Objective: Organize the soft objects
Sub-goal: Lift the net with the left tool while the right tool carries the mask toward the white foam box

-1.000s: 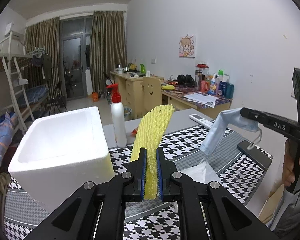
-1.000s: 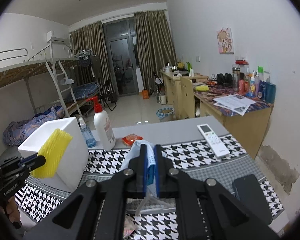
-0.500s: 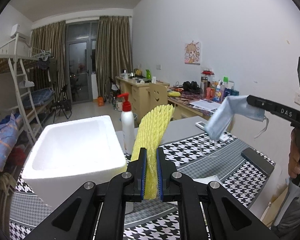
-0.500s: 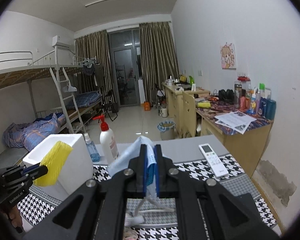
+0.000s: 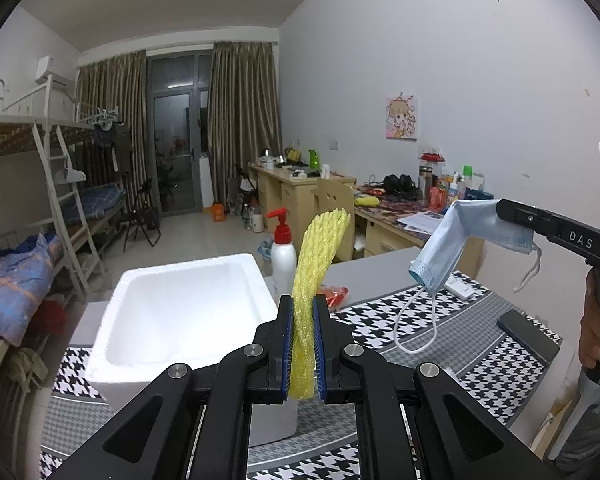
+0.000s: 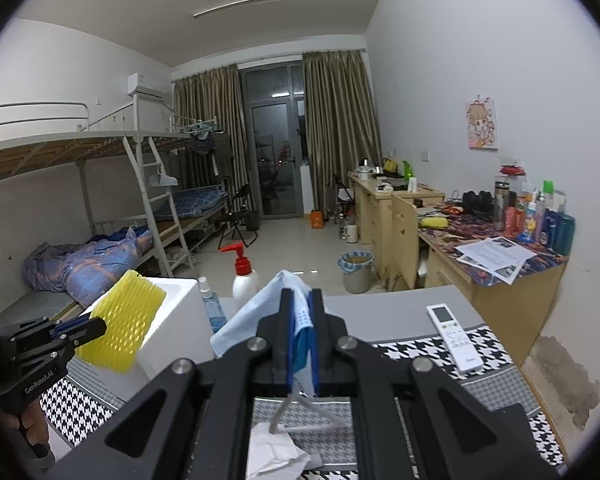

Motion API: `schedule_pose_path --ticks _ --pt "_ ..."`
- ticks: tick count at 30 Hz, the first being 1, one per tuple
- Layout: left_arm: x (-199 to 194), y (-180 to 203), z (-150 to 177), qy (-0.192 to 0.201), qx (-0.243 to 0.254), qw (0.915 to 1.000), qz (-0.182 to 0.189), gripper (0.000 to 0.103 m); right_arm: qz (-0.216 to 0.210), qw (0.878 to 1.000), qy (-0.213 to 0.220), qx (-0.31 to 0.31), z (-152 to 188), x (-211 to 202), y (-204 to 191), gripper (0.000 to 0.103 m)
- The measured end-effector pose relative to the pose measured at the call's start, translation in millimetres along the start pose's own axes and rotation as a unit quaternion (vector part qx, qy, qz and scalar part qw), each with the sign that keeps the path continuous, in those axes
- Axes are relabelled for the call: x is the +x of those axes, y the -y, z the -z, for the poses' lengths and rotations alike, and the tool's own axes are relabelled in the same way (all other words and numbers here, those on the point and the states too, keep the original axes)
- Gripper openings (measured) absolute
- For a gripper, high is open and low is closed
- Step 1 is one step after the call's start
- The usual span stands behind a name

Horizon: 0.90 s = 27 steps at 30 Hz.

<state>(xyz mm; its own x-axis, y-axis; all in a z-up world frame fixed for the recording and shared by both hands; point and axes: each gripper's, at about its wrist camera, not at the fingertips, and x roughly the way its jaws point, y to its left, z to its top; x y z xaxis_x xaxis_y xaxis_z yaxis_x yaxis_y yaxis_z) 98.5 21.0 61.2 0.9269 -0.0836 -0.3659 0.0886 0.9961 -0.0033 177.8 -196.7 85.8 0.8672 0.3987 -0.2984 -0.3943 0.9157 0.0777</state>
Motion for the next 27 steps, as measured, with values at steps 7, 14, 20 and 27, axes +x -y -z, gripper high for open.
schedule_pose_path --ticks 7,14,20,27 --pt "-3 -9 -8 0.011 -0.004 0.9998 -0.014 0.01 -0.015 1.0 0.007 -0.001 -8 6 -8 0.009" --pt "-6 -19 -19 0.024 -0.011 0.9992 -0.031 0.01 -0.034 0.999 0.015 -0.003 -16 11 -19 0.009" --pt "-2 -28 -21 0.025 -0.019 0.9979 -0.057 0.01 -0.053 0.998 0.015 -0.004 -19 19 -29 0.009" --pt "5 -36 -22 0.021 -0.023 0.9954 -0.09 0.01 -0.073 0.997 0.012 -0.006 -22 30 -36 0.009"
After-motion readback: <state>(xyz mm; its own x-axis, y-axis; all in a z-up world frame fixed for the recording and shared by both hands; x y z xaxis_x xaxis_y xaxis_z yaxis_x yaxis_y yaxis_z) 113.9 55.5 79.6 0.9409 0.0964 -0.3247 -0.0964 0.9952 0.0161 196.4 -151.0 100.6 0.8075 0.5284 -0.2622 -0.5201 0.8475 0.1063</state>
